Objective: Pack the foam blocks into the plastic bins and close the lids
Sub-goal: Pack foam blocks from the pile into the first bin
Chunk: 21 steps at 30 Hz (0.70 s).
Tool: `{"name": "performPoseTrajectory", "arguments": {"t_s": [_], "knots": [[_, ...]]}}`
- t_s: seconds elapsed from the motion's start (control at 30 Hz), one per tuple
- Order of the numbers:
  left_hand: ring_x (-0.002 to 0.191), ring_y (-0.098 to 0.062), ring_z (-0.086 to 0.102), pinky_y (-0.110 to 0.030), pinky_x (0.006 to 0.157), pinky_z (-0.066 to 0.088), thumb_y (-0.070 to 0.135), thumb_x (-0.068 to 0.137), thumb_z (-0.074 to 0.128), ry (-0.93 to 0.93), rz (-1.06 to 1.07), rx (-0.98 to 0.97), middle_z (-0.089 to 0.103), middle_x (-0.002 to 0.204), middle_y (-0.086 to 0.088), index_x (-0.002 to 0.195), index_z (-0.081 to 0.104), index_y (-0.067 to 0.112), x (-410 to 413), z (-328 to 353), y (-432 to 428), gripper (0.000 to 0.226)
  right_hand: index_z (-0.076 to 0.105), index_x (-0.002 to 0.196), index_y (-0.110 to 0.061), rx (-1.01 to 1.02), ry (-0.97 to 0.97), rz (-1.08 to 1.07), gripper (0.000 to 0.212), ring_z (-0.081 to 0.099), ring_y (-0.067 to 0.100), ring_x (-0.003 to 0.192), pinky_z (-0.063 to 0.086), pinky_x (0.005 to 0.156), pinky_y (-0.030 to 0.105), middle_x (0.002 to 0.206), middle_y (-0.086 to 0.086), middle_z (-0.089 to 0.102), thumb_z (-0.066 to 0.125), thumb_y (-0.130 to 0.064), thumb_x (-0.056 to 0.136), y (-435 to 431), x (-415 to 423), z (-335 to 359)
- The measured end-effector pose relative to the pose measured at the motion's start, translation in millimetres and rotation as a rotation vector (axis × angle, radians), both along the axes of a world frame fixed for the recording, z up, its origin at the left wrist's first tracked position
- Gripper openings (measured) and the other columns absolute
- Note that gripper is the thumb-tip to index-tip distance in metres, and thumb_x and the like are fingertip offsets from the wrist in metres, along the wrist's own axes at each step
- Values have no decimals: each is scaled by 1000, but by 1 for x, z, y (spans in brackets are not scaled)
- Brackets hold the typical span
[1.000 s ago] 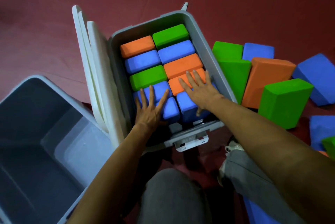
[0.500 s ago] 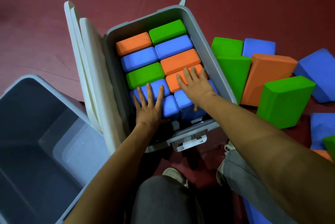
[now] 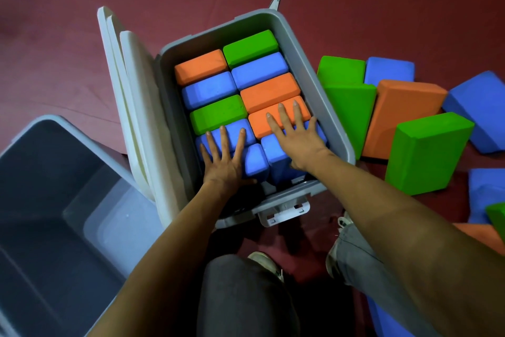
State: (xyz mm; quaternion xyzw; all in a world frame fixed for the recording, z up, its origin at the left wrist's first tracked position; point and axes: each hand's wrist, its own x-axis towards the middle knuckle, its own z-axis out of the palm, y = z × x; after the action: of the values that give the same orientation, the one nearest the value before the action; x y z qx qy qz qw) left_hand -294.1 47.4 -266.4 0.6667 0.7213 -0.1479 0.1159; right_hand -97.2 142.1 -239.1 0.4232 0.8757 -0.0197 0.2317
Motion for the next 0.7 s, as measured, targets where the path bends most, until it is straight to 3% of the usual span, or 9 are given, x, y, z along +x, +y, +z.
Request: {"name": "performPoseTrajectory", "arguments": {"t_s": [0.1, 0.17, 0.23, 0.3, 0.37, 0.47, 0.53, 0.6, 0.7], "knots": [[141, -60, -18, -73, 114, 5, 87, 65, 57, 4, 13, -25, -27, 159, -25, 150, -32, 29, 1, 2, 1, 136, -15, 157, -8, 64, -35, 65, 129, -3, 57, 146, 32, 102, 73, 163, 25, -15, 80, -46, 78, -7, 12, 1], [141, -59, -21, -72, 114, 3, 87, 65, 57, 3, 12, -40, -30, 158, -24, 151, -32, 29, 1, 4, 2, 136, 4, 158, -3, 107, -44, 133, 106, 14, 51, 146, 35, 101, 68, 163, 23, 7, 73, -40, 85, -13, 17, 4], [141, -58, -22, -72, 113, 2, 87, 65, 57, -5, 19, -53, -31, 157, -24, 151, -31, 29, 1, 5, 3, 136, 32, 146, 0, 165, -2, 226, 71, 40, 44, 132, 42, 98, 61, 147, 22, 37, 67, -19, 88, -20, 15, 6], [141, -59, -22, -72, 112, 2, 87, 65, 57, -1, 15, -53, -31, 157, -25, 151, -31, 28, 1, 5, 3, 136, 46, 128, -1, 177, 22, 266, 56, 51, 36, 109, 46, 90, 50, 123, 17, 51, 72, -13, 80, -20, 8, 10], [140, -58, -23, -72, 112, 1, 88, 65, 56, -9, 17, -65, -33, 156, -24, 150, -33, 29, 1, 6, 3, 137, 48, 117, -5, 123, -24, 301, 69, 47, 29, 98, 43, 82, 41, 112, 11, 47, 86, -30, 65, -13, 1, 18], [140, -58, -24, -72, 112, 1, 87, 64, 58, -29, 26, -75, -34, 156, -23, 149, -34, 30, 1, 7, 4, 138, 46, 111, -10, 52, -111, 341, 88, 42, 28, 104, 41, 80, 38, 117, 9, 40, 89, -58, 50, -6, -2, 28], [140, -58, -25, -72, 113, 2, 87, 65, 58, -31, 27, -78, -35, 156, -23, 149, -34, 30, 2, 8, 3, 138, 47, 109, -10, 94, -111, 327, 76, 43, 29, 105, 41, 77, 39, 122, 11, 41, 88, -50, 59, -12, -1, 28], [140, -58, -26, -72, 113, 1, 86, 65, 59, -35, 26, -80, -36, 155, -23, 149, -34, 30, 1, 9, 3, 137, 50, 112, -8, 142, -139, 304, 57, 48, 31, 99, 43, 74, 41, 126, 15, 43, 82, -29, 70, -21, 1, 24], [140, -58, -24, -72, 113, 4, 85, 67, 59, -19, 14, -61, -33, 156, -24, 150, -33, 29, 2, 11, -1, 136, 50, 107, -8, 135, -144, 190, 54, 51, 27, 79, 46, 72, 43, 104, 13, 51, 81, -17, 63, -27, 3, 22]]}}
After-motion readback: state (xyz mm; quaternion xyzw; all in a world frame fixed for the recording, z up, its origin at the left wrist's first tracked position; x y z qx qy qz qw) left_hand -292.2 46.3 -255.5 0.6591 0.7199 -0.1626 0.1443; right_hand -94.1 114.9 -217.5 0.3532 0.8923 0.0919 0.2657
